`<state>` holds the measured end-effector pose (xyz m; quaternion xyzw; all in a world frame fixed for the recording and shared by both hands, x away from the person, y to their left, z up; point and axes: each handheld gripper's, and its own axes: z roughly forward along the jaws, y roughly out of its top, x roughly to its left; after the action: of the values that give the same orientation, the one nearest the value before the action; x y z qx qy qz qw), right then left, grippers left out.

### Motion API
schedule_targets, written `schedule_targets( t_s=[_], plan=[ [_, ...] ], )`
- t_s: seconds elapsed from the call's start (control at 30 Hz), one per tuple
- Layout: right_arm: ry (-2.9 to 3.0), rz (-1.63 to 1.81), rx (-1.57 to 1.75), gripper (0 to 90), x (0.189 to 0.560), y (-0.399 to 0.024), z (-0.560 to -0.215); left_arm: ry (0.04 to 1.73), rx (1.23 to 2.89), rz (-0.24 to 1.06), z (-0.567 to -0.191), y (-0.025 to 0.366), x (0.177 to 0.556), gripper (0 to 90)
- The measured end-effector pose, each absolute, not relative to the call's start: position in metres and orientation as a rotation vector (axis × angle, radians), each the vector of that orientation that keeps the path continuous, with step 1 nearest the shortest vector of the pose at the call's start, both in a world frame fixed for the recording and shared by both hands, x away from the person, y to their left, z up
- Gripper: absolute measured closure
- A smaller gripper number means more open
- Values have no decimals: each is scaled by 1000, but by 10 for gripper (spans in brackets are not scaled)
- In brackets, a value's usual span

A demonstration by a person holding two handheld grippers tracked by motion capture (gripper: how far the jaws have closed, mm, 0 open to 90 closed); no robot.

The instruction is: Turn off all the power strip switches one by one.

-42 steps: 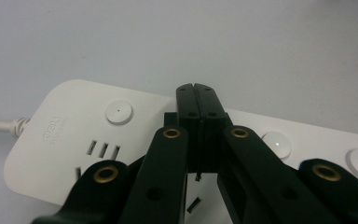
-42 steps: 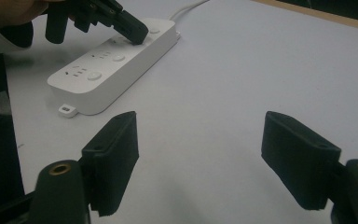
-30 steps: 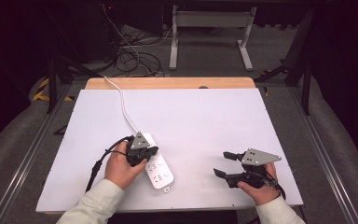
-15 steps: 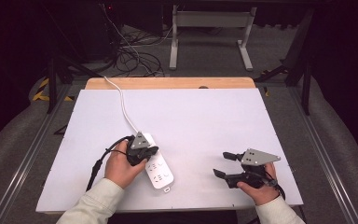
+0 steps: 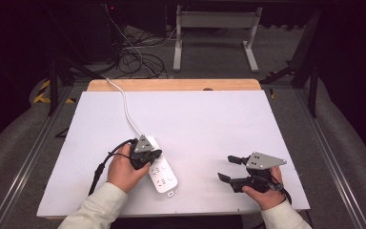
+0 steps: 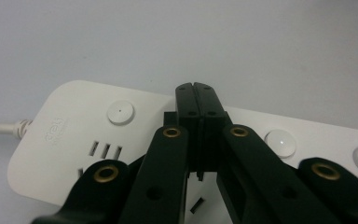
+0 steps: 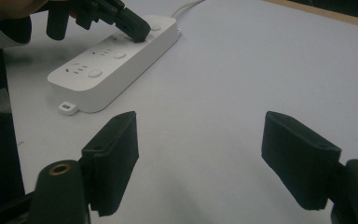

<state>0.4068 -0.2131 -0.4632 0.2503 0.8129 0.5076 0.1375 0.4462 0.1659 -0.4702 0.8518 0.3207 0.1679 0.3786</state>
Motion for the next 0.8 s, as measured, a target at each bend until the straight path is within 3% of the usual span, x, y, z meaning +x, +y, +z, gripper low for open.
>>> schedule_targets(
  t_s=[0.13, 0.27, 0.8],
  plan=[
    [2346, 1475, 725, 275, 408, -214, -463, 858, 2208, 473, -461, 164, 445, 900],
    [2354, 1471, 729, 275, 409, -214, -465, 843, 2127, 482, -446, 169, 445, 900],
    [2350, 1475, 727, 275, 408, -214, -464, 813, 2075, 410, -435, 168, 434, 900]
  ],
)
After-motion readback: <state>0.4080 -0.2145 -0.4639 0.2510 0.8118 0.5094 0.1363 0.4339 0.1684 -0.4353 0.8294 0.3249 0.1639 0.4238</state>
